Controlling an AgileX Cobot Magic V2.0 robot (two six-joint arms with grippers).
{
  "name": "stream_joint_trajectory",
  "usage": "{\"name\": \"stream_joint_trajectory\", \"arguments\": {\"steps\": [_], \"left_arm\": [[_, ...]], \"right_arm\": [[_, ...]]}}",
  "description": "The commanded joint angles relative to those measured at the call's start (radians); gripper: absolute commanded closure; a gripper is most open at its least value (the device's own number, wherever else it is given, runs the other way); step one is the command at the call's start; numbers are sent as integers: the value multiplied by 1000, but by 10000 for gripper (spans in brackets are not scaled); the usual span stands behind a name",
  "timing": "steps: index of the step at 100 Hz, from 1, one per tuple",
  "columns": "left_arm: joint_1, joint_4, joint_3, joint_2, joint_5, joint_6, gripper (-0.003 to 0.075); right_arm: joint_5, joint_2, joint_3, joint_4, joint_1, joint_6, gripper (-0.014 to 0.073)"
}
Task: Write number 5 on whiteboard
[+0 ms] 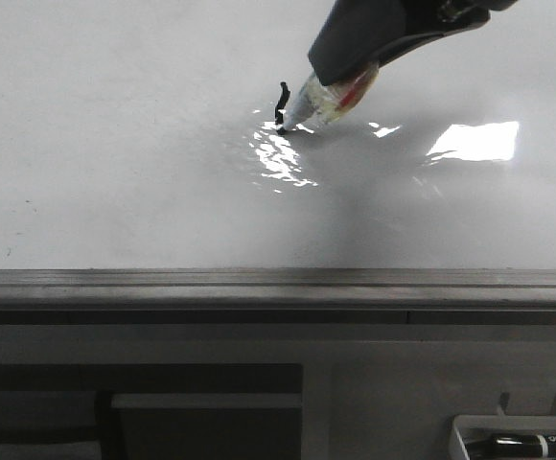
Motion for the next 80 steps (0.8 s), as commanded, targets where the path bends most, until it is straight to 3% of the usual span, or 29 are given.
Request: {"name": "stream_joint_trajectory", "arguments": {"steps": [1, 10, 26, 54, 80], "left_arm": [[4, -7, -27, 9, -86, -8, 741], [4, -7, -27, 9, -86, -8, 741], [4, -7, -27, 9, -104, -8, 741], [4, -18, -27, 9, -124, -8, 741], [4, -18, -27, 9, -124, -8, 741]], "right_arm": [[52, -18, -10, -153, -11, 96, 634], [95, -32, -10, -241, -11, 186, 634], [151, -44, -4, -228, -7, 201, 634], [40, -5, 31, -168, 104, 201, 634], [25, 6, -6, -168, 114, 209, 634]]}}
